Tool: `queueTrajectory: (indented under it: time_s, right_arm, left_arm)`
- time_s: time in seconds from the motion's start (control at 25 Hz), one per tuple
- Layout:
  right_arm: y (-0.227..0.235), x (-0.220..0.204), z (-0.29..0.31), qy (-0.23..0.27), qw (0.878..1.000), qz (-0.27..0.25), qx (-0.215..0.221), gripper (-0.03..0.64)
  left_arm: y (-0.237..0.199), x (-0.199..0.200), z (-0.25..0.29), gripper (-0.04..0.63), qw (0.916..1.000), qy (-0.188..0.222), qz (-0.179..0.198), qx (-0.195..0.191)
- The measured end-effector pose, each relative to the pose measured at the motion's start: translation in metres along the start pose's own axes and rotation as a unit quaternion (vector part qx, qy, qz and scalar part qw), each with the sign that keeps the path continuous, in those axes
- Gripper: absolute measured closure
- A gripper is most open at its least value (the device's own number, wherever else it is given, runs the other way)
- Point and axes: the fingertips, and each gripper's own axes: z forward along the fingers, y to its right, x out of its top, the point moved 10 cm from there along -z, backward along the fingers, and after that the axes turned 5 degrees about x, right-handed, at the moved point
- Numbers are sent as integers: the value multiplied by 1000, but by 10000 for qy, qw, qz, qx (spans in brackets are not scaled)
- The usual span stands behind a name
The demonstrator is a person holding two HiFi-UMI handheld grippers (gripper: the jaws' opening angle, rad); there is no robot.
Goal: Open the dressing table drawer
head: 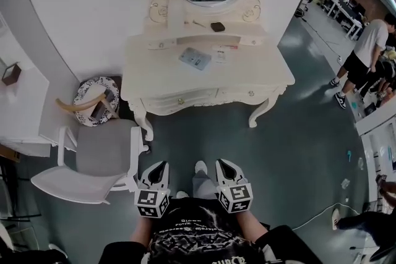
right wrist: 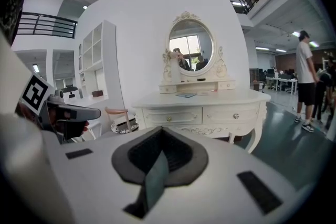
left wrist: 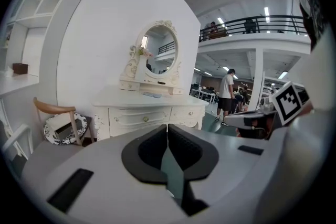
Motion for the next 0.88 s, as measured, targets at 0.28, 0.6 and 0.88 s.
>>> queueTrajectory:
  time_s: [0.28, 0.6, 0.88]
  right_arm:
    - [14, 12, 22, -58, 9999, -86, 100, 607]
    - [49, 25, 58, -311, 9987, 21, 396, 607]
    - [73, 42, 92, -416, 9967, -198, 670, 607]
  left_arm:
    - [-7, 4, 21, 574, 9994, -164, -210, 207]
    - [-5, 15, 58, 574, 9990, -252, -257, 272]
    - [-3, 26, 93, 574, 9983, -335, -252, 394]
